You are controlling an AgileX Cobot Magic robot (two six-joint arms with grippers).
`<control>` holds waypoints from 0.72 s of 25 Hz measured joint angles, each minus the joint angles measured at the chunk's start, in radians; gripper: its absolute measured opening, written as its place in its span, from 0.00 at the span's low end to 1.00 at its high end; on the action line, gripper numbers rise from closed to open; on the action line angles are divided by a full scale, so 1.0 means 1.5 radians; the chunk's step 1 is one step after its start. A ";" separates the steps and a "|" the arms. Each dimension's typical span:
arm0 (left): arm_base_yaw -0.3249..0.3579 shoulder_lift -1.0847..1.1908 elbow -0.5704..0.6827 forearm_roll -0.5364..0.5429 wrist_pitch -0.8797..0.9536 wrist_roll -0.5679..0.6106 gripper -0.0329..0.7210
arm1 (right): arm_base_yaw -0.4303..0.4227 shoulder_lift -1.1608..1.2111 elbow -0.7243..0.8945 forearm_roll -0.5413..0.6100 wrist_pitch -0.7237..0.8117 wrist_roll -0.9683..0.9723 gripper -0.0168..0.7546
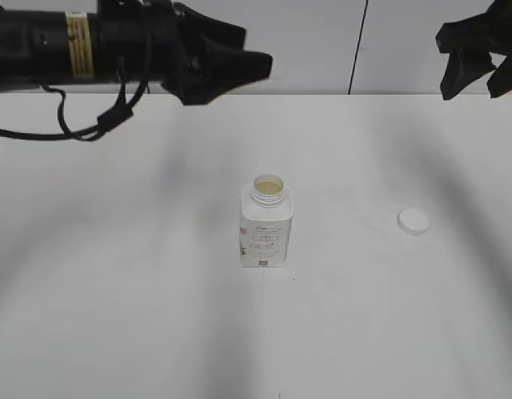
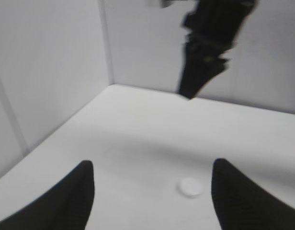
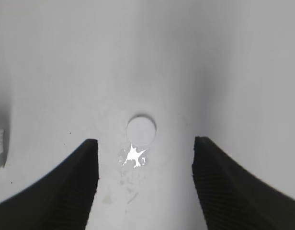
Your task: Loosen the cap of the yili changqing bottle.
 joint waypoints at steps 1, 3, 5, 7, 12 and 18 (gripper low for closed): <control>0.001 -0.022 0.000 -0.001 0.064 -0.021 0.67 | 0.000 0.000 -0.008 0.000 0.005 0.000 0.66; 0.001 -0.060 0.000 -0.006 0.227 -0.059 0.67 | 0.000 0.000 -0.024 0.000 0.019 0.000 0.66; 0.001 -0.082 0.000 -0.009 0.371 -0.094 0.67 | 0.000 0.000 -0.035 0.001 0.040 0.000 0.66; 0.001 -0.099 0.000 -0.029 0.521 -0.121 0.67 | 0.000 0.000 -0.047 0.001 0.068 0.000 0.66; 0.003 -0.105 0.000 -0.183 0.798 -0.114 0.67 | 0.000 -0.001 -0.058 0.001 0.106 0.000 0.66; 0.003 -0.105 0.000 -0.617 0.910 0.213 0.67 | 0.000 -0.001 -0.058 -0.001 0.113 -0.003 0.66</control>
